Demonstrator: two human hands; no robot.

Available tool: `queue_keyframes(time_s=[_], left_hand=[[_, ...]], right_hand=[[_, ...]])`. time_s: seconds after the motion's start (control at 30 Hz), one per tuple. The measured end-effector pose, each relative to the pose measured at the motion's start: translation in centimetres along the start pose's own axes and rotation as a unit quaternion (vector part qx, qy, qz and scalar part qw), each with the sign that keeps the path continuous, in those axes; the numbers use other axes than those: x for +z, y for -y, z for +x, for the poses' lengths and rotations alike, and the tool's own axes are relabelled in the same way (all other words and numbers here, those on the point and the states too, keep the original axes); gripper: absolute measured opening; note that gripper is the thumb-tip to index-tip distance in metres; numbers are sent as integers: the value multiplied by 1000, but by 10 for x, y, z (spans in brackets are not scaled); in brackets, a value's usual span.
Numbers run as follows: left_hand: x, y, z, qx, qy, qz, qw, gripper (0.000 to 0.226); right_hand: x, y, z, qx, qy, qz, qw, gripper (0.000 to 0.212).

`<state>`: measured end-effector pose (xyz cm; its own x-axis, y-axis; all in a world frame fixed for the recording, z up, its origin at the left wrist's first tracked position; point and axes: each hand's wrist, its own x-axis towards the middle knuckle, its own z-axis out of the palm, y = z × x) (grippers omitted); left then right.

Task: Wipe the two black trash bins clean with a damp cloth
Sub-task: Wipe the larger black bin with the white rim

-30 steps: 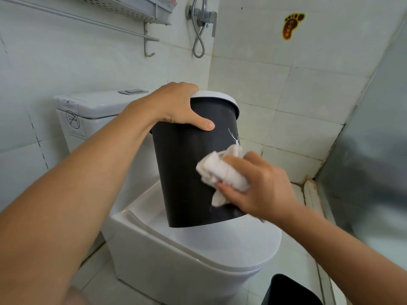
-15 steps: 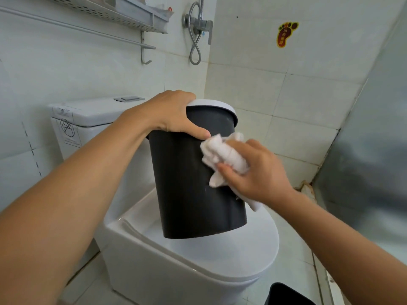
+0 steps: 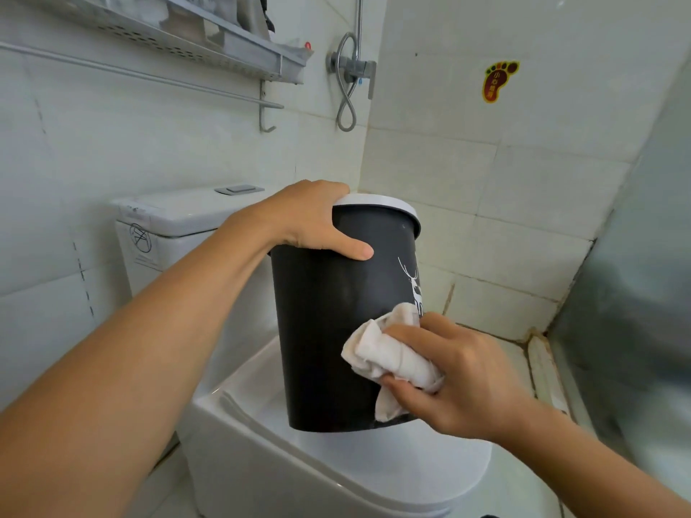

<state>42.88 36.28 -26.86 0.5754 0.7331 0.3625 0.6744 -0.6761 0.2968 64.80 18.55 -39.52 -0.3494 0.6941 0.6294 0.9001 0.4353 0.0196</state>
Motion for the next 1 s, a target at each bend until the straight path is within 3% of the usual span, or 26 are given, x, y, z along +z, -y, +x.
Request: queue_keyframes(time_s=[0.27, 0.37, 0.47, 0.6, 0.83, 1.0], left_hand=[[-3, 7, -4, -32, -25, -13, 999, 68], [-3, 10, -5, -57, -7, -50, 997, 89], [-4, 5, -7, -78, 7, -64, 995, 98], [-7, -6, -10, -81, 11, -100, 992, 88], [-7, -16, -10, -71, 26, -65, 995, 81], [-11, -11, -15, -80, 31, -102, 991, 76]], right_hand=[[2, -15, 52, 111, -63, 55, 990, 44], [-1, -13, 74, 107, -77, 37, 991, 47], [-3, -3, 85, 45, -59, -24, 997, 49], [-5, 4, 90, -14, -27, -90, 995, 50], [-8, -5, 119, 167, -85, -20, 982, 54], [-4, 13, 110, 90, -50, -31, 994, 54]])
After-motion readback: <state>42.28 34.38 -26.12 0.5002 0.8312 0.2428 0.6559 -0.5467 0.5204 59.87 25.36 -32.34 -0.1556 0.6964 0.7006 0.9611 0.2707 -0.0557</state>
